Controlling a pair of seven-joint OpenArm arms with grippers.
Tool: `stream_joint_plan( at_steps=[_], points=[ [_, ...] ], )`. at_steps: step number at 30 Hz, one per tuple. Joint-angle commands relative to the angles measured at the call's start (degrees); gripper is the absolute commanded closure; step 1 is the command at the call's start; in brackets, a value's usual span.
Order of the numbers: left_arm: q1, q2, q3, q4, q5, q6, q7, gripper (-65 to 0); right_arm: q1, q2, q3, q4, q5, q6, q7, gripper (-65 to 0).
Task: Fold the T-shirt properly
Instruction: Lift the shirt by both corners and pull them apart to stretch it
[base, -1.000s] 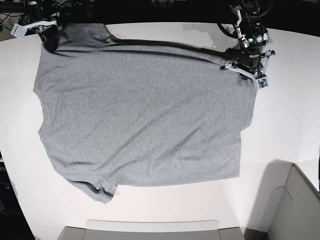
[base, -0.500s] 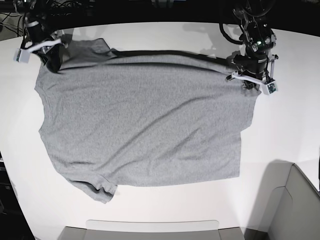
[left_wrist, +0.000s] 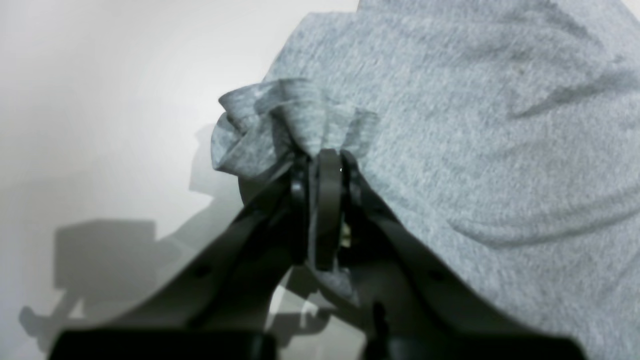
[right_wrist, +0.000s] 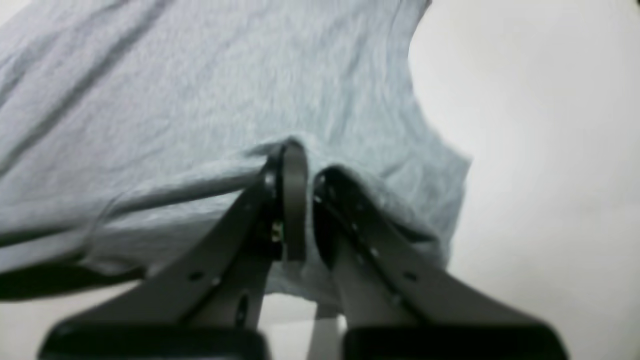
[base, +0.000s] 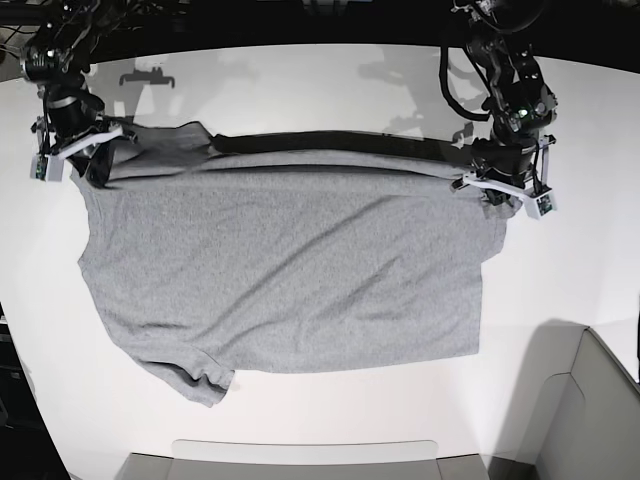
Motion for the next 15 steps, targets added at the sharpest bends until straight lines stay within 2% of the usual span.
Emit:
stream_joint_plan(
  at_steps=[1, 6, 12, 15],
  points=[
    [-0.91, 0.25, -0.26, 0.36, 0.47, 0.15, -1.57, 0.0, 1.35, 0.71, 0.13, 0.94, -0.56, 0.24, 1.74, 0.0],
    [-2.58, 0.34, -0.26, -3.95, 0.56, 0.15, -1.57, 0.0, 7.85, 0.98, 0.04, -1.26, -7.95, 0.5, 1.74, 0.0],
    [-2.93, 0.34, -0.26, -4.39, 0.56, 0.15, -1.92, 0.0, 12.95, 5.37, -3.03, -8.82, -12.87, 0.5, 2.0, 0.0],
    [-4.6, 0.25, -0.26, -4.48, 0.56, 0.15, -2.01, 0.0, 14.97, 6.95, -4.7, -11.89, -13.31, 0.5, 2.18, 0.0]
  ],
)
